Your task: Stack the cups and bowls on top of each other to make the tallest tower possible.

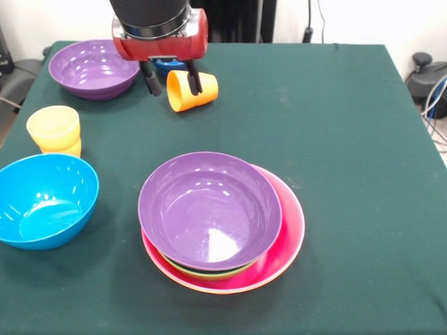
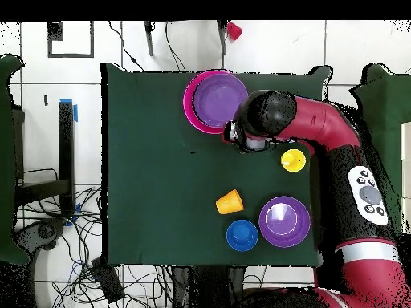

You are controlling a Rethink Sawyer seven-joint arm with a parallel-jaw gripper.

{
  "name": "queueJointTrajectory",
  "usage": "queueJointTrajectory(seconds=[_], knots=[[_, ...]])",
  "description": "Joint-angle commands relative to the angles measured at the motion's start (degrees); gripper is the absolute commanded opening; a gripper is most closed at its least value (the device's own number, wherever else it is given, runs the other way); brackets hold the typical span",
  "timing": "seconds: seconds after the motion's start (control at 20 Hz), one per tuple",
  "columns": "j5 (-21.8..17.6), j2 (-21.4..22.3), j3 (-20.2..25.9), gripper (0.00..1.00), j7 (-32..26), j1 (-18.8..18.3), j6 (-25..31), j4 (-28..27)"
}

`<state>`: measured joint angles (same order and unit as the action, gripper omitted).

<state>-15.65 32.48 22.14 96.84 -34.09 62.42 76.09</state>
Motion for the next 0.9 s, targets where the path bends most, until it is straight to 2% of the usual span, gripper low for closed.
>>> queueJointTrajectory(seconds=[0.05,0.3,0.55,0.65,0.9], knots=[[-2.08,-4.10,3.08,1.00,-8.03,-0.84,-0.90,-1.10],[-3.06,-5.41,3.60,1.00,-10.82,-1.63,0.83,-4.23],[-6.39,-6.53,3.71,1.00,-13.36,-1.54,-1.93,-8.52],[-6.73,-7.11,4.36,1.00,-15.00,-1.24,0.02,-10.90],[-10.34,-12.61,4.72,1.00,-19.51,0.71,8.88,-24.11]])
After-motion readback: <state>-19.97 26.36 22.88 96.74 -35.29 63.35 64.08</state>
